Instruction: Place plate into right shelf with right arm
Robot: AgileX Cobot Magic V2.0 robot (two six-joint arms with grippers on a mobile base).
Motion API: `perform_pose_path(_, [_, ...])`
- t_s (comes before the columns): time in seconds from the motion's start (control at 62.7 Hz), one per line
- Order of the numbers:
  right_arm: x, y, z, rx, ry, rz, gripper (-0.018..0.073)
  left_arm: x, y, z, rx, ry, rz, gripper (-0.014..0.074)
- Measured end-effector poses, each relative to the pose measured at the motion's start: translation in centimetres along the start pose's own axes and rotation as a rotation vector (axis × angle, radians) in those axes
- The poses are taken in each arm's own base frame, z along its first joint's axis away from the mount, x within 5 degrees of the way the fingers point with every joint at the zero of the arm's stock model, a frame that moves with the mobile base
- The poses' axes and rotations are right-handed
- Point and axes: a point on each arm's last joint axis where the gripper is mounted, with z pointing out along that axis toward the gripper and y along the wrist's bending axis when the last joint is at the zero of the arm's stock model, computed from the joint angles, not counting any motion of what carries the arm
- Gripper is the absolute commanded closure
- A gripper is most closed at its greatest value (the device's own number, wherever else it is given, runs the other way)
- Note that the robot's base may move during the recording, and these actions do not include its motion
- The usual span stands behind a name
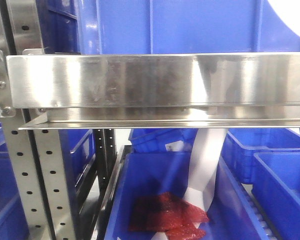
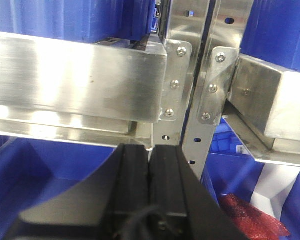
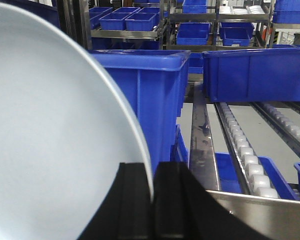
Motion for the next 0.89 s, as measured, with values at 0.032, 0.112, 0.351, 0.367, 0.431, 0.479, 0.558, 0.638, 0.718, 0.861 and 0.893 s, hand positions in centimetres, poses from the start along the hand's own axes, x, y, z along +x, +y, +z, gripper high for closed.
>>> perform_pose_path(0.032, [0.0, 0.0, 0.0, 0.0, 0.0, 0.0, 0.0505, 0.0, 0.0, 0.0, 0.0, 0.0, 0.0, 0.0724])
perform_pose_path(0.112, [0.0, 0.0, 0.0, 0.0, 0.0, 0.0, 0.0505, 0.0, 0.0, 0.0, 0.0, 0.0, 0.0, 0.0724])
perform_pose_path(0.351, [0.0, 0.0, 0.0, 0.0, 0.0, 0.0, 0.0505, 0.0, 0.0, 0.0, 0.0, 0.0, 0.0, 0.0724])
perform_pose_path(0.367, [0.0, 0.0, 0.0, 0.0, 0.0, 0.0, 0.0505, 0.0, 0.0, 0.0, 0.0, 0.0, 0.0, 0.0724])
perform_pose_path(0.431, [0.0, 0.0, 0.0, 0.0, 0.0, 0.0, 0.0505, 0.0, 0.0, 0.0, 0.0, 0.0, 0.0, 0.0724])
perform_pose_path(0.479, [0.0, 0.0, 0.0, 0.0, 0.0, 0.0, 0.0505, 0.0, 0.0, 0.0, 0.0, 0.0, 0.0, 0.0724])
perform_pose_path(0.558, [-0.02, 0.0, 0.0, 0.0, -0.002, 0.0, 0.0505, 0.0, 0.0, 0.0, 0.0, 0.0, 0.0, 0.0724])
perform_pose_path(0.638, [-0.03, 0.0, 0.0, 0.0, -0.004, 0.0, 0.0505, 0.0, 0.0, 0.0, 0.0, 0.0, 0.0, 0.0724])
perform_pose_path(0.718, [-0.03, 0.0, 0.0, 0.0, -0.004, 0.0, 0.0505, 0.0, 0.0, 0.0, 0.0, 0.0, 0.0, 0.0724])
perform_pose_path(0.861, [-0.03, 0.0, 0.0, 0.0, -0.004, 0.0, 0.0505, 0.0, 0.0, 0.0, 0.0, 0.0, 0.0, 0.0724])
perform_pose_path(0.893, [-0.05, 0.0, 0.0, 0.001, -0.005, 0.0, 0.0505, 0.0, 0.0, 0.0, 0.0, 0.0, 0.0, 0.0724])
